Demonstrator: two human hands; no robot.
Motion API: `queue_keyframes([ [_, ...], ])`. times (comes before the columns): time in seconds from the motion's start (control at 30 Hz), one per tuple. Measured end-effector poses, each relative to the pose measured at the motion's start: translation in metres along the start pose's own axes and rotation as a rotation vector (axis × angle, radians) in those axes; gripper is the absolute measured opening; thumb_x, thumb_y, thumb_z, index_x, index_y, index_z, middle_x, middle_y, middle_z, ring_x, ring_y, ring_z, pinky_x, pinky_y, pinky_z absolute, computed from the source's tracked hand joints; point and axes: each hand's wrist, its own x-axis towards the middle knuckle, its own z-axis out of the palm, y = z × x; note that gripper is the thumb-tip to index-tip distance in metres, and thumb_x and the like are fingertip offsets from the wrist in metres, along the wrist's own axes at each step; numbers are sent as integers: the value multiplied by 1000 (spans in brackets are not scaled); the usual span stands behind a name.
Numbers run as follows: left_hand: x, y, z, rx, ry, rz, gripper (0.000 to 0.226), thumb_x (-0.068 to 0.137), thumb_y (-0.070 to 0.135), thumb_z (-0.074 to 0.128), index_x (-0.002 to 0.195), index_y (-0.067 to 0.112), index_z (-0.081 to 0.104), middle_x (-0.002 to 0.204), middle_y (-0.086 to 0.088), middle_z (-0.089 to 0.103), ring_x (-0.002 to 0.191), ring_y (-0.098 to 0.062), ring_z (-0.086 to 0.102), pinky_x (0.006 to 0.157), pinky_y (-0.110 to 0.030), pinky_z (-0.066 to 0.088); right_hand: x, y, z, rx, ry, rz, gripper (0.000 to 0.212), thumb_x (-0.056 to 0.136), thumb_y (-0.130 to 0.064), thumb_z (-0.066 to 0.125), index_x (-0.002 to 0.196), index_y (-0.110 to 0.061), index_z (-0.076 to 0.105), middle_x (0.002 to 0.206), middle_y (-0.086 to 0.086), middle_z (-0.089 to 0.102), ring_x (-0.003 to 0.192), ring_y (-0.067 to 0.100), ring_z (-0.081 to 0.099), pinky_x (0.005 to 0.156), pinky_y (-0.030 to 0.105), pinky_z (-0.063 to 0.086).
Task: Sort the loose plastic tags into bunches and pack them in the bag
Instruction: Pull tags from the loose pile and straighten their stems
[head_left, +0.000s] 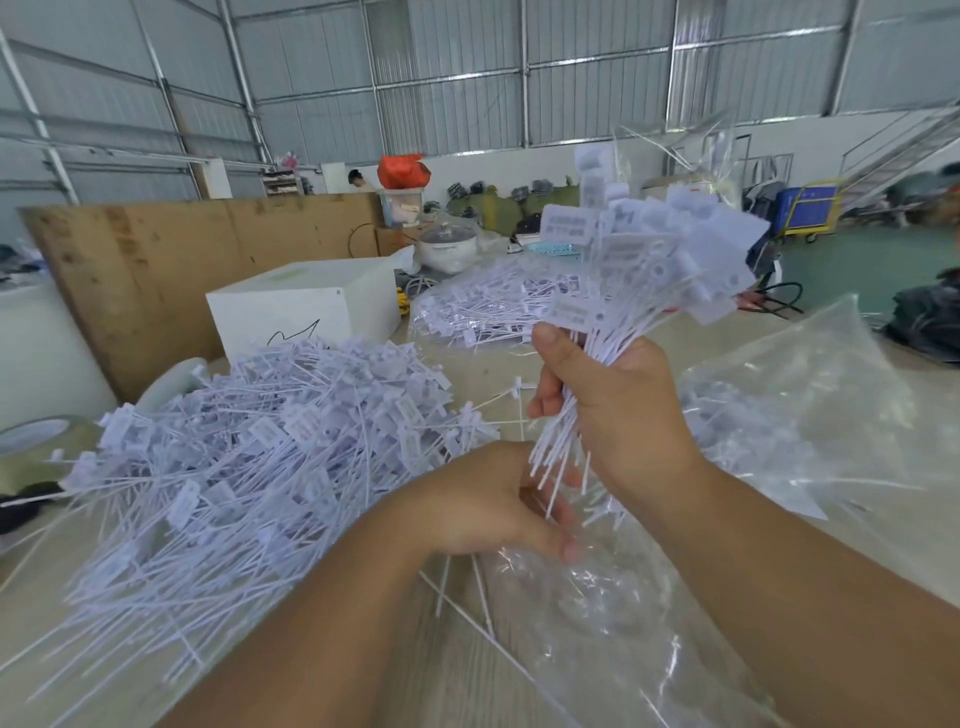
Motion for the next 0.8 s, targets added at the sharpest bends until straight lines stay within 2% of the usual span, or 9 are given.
queue_keyframes([
  [0.1,-5,-4,-12,67,58,-36,36,70,24,87,95,26,61,77,19,65,70,4,60,67,-13,46,-13,18,-4,-112,-88,30,34,87,-12,70,54,-12,60,44,3,54,40,14,52,48,20,45],
  [0.2,-7,-6,-20,173,134,-38,29,74,10,78,76,30,58,62,25,59,56,7,54,53,-8,40,-23,39,-3,-162,-198,115,29,85,-7,72,57,-8,63,47,2,58,45,13,54,51,23,46],
  [0.3,-6,-8,-16,375,179,-41,36,82,0,59,65,32,53,64,15,59,62,-3,55,53,-13,39,-26,50,-6,-139,-252,205,20,83,-1,72,65,-8,67,56,2,63,54,14,59,58,27,49],
  [0.43,-3,-14,-15,416,213,-100,26,82,0,52,71,22,52,75,1,58,67,-11,54,55,-24,39,-28,53,-11,-241,-388,231,9,82,7,70,76,1,69,66,-5,66,65,4,62,67,15,50],
  [0.5,-4,-13,-16,379,230,-99,23,82,-1,53,75,21,56,77,1,61,70,-12,57,58,-25,42,-27,48,-7,-220,-368,220,14,87,4,65,77,-4,71,67,-7,67,66,2,63,67,15,50],
  [0.6,-7,-4,-17,208,286,-43,42,81,-2,52,70,37,58,70,18,62,65,2,56,59,-19,41,-20,35,-2,-204,-200,78,29,93,-5,60,65,-10,65,50,-3,60,50,8,57,56,18,47],
  [0.67,-8,3,-15,171,277,-22,50,81,-3,50,72,45,59,79,20,65,68,5,58,59,-14,43,-14,26,-2,-216,-93,-6,30,94,-10,61,63,-11,61,42,-2,52,40,9,50,47,17,45],
  [0.73,-6,7,-10,164,231,-11,43,82,-2,51,79,40,59,87,15,67,76,-2,62,64,-17,49,-13,22,-2,-223,-45,-26,35,93,-15,63,59,-20,60,39,-5,47,35,8,45,40,17,40],
  [0.8,-5,9,-4,155,178,-5,26,83,6,60,87,32,61,88,11,69,74,-5,63,68,-23,50,-13,23,-1,-234,-17,-16,42,92,-20,65,51,-26,56,40,-8,45,37,7,43,41,19,39],
])
